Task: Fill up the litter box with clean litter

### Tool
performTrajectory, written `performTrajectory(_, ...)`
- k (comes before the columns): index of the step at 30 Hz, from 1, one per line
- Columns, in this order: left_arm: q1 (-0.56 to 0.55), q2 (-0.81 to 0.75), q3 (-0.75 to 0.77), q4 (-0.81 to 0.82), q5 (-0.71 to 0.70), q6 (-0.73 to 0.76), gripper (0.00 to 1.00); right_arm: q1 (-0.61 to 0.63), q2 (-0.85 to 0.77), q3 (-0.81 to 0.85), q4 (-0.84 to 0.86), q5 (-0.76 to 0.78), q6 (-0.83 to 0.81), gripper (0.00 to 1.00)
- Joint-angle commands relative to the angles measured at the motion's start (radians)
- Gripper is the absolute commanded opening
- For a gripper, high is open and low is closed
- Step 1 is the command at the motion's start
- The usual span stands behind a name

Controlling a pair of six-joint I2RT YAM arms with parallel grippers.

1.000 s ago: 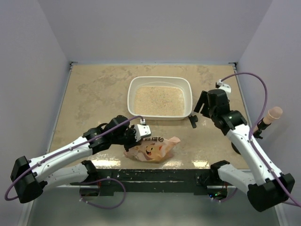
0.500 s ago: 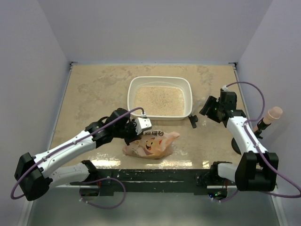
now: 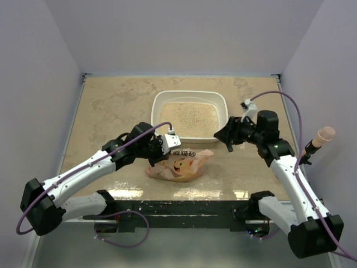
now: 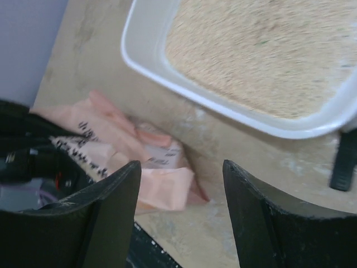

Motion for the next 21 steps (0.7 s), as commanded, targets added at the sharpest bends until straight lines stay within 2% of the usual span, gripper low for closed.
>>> performTrajectory(1, 0.007, -0.040, 0.000, 0.218, 0.049, 0.003, 0.00, 0.249, 0.044, 0.046, -0.015, 0.011, -0.050, 0.65)
performTrajectory(4, 0.007, -0.052, -0.023, 0.225, 0.058, 0.005, 0.00, 0.343, 0.067, 0.066, -0.014, 0.053, -0.058, 0.65)
performTrajectory(11, 0.009, -0.055, -0.060, 0.221, 0.081, -0.004, 0.00, 0.383, 0.128, 0.134, -0.094, 0.106, -0.170, 0.65)
performTrajectory(17, 0.007, -0.038, -0.054, 0.201, 0.102, -0.009, 0.00, 0.464, 0.185, 0.152, -0.074, 0.096, -0.190, 0.65)
performTrajectory(20, 0.007, -0.037, -0.052, 0.198, 0.113, -0.010, 0.00, 0.500, 0.182, 0.164, -0.090, 0.148, -0.176, 0.64)
performTrajectory(21, 0.009, -0.033, -0.052, 0.195, 0.116, -0.012, 0.00, 0.500, 0.166, 0.167, -0.087, 0.207, -0.169, 0.65)
